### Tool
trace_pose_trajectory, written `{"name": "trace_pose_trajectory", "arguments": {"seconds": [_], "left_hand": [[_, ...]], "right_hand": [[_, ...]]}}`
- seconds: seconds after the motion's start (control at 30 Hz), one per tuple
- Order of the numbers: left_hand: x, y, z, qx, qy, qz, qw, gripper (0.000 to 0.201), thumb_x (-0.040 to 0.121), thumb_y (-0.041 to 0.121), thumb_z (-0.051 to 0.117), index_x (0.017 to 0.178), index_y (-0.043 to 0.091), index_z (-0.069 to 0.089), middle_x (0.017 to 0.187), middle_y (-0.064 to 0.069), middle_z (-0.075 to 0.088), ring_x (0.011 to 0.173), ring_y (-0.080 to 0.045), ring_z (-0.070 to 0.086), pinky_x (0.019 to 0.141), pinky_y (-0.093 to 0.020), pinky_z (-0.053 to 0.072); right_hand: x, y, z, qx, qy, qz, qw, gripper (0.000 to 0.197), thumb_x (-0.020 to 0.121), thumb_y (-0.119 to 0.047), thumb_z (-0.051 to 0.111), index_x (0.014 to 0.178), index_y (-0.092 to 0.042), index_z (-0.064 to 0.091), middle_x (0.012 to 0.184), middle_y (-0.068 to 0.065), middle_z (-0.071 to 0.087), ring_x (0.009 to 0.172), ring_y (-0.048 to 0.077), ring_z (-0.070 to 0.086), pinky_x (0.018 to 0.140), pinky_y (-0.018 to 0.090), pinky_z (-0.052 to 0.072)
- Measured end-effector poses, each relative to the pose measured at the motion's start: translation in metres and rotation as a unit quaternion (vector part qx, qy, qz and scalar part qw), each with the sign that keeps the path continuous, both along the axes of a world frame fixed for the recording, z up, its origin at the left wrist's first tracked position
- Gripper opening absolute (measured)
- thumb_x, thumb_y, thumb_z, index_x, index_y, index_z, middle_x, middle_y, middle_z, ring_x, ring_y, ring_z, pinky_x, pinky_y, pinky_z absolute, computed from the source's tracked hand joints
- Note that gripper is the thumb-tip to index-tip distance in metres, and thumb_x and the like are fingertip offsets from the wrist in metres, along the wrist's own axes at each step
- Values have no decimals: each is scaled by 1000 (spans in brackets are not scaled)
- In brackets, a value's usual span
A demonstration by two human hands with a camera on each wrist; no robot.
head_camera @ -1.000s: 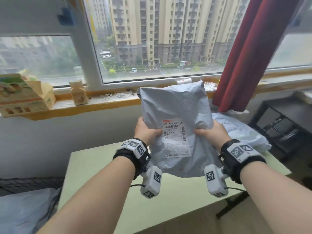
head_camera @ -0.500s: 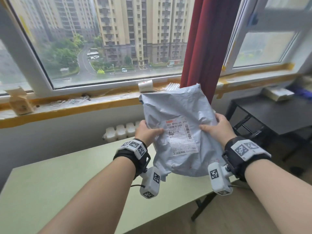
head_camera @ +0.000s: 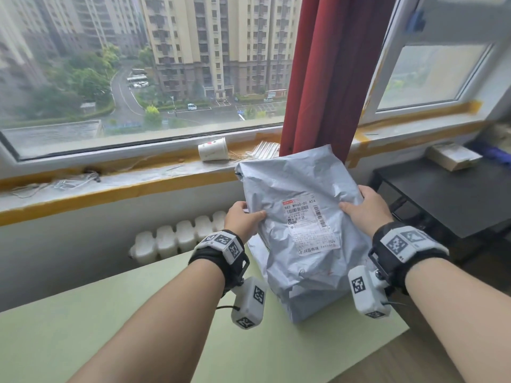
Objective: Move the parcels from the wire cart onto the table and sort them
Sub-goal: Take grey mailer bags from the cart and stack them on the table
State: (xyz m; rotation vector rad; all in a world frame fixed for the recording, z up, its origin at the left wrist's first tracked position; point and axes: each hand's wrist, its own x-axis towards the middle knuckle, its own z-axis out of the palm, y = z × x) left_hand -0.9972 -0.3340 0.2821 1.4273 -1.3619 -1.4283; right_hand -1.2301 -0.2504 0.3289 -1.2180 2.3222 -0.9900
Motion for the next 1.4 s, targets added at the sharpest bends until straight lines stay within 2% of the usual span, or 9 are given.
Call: {"name": "trace_pose_trajectory", "arguments": {"seconds": [0.17, 0.3, 0.43, 0.57, 0.83, 1.0, 1.13, 1.27, 1.4], "left_hand": [[-16, -24, -18, 36, -16, 1, 999, 40, 76, 11, 71, 112, 7, 52, 109, -13, 63, 96, -31, 67, 80, -49, 58], [-20, -31, -36, 63, -28, 15, 998, 54, 60, 20, 68, 109, 16, 47, 113, -13, 61, 98, -31, 65, 82, -48, 57], [-18, -37, -55, 98, -51, 45, 993, 54, 76, 5, 66, 124, 9, 43, 113, -14, 59, 97, -33, 65, 79, -48, 58], [-19, -38, -72, 130, -83, 54, 986, 44, 82, 3, 62, 121, 11, 42, 111, -10, 56, 100, -31, 63, 80, -48, 58], [-20, -38, -91, 179, -100, 64, 977, 52, 78, 5, 65, 124, 11, 41, 115, -6, 57, 104, -28, 60, 84, -48, 56], [-23, -38, -76, 15, -198, 93, 976, 80, 73, 16, 68, 143, 20, 31, 141, -8, 37, 129, -26, 43, 110, -42, 36], [-46, -36, -58, -105, -300, -62, 946, 91, 71, 27, 76, 146, 38, 27, 160, 0, 5, 147, -22, 8, 120, -38, 15], [-62, -30, -69, -40, -410, -194, 891, 104, 65, 41, 80, 145, 50, 15, 159, 9, -16, 147, -26, -15, 114, -62, 13], [-64, -34, -85, -19, -416, -211, 884, 112, 61, 49, 82, 147, 48, 10, 158, 8, -20, 146, -26, -21, 111, -67, 12]], "right_hand": [[-19, -30, -20, 33, 1, 0, 999, 36, 90, -17, 62, 125, -9, 54, 120, 11, 62, 109, 32, 57, 89, 33, 42], [-27, -51, -42, 67, -13, 27, 997, 39, 90, -17, 63, 126, -7, 54, 122, 12, 61, 110, 33, 56, 90, 32, 41], [-30, -68, -66, 113, -17, 62, 992, 42, 90, -20, 64, 128, -7, 52, 123, 11, 61, 113, 33, 56, 94, 35, 41], [-31, -81, -87, 144, -22, 89, 985, 47, 89, -23, 64, 130, -8, 48, 124, 12, 59, 112, 33, 56, 92, 35, 41], [-50, -89, -113, 229, -51, 121, 965, 58, 84, -33, 70, 129, -5, 46, 122, 13, 59, 100, 29, 58, 83, 33, 44], [-44, -100, -103, 162, 52, 168, 971, 72, 89, -39, 60, 148, -13, 29, 147, 12, 42, 132, 31, 43, 109, 40, 35], [-21, -109, -105, 134, 166, 301, 929, 70, 90, -41, 55, 151, -28, 22, 159, 6, 17, 147, 23, 13, 118, 46, 18], [1, -104, -123, 244, 249, 355, 867, 68, 93, -53, 42, 149, -46, 3, 161, -4, -10, 148, 20, -10, 117, 56, 8], [-3, -106, -136, 295, 242, 339, 860, 61, 99, -45, 32, 148, -50, -4, 160, -4, -16, 148, 24, -14, 115, 60, 6]]}}
